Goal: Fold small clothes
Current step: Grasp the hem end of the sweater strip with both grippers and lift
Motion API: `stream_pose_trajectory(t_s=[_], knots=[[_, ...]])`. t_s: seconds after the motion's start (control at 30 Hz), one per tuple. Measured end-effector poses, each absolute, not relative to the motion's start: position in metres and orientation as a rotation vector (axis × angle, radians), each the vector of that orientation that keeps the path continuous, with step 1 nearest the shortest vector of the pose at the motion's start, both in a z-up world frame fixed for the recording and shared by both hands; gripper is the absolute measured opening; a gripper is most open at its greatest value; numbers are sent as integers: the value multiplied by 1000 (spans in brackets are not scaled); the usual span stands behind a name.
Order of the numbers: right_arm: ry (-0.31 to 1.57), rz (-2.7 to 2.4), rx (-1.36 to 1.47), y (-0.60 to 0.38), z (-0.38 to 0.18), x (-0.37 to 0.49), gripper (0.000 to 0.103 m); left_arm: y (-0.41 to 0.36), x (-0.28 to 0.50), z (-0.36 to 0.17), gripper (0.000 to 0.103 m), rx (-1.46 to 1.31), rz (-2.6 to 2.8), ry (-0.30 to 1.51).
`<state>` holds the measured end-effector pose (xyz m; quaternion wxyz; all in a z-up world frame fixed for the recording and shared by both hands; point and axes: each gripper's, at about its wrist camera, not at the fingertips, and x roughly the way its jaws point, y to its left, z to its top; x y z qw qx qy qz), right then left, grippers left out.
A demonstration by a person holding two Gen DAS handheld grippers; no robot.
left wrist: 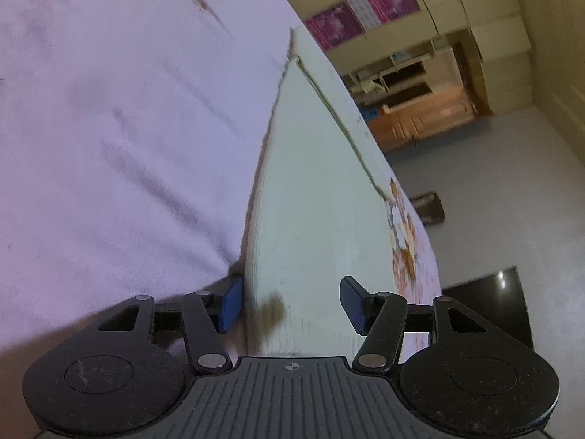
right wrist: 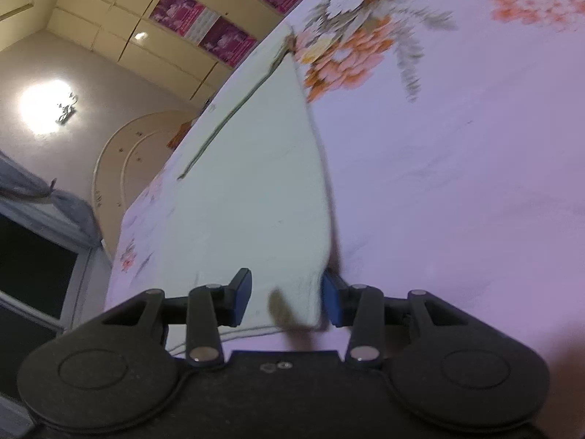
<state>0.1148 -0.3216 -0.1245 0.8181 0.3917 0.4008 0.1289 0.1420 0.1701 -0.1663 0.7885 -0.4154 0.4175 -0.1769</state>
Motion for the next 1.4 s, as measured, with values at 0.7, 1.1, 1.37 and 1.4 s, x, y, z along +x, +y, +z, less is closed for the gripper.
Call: stream_pose_trajectory(t_s=[0.7, 1.1, 1.37, 1.4], knots=[[762, 317, 710, -312, -68, 105, 5, 139, 134, -138, 4, -863, -358, 744], [614, 356, 644, -315, -2, 138, 5, 156, 169, -62, 4, -886, -376, 573], [526, 373, 588, -318, 39, 179, 5, 155, 204, -34, 4, -894, -373, 520], [517, 375, 581, -318, 44, 185, 5, 153, 208, -29, 4, -896, -375, 513]])
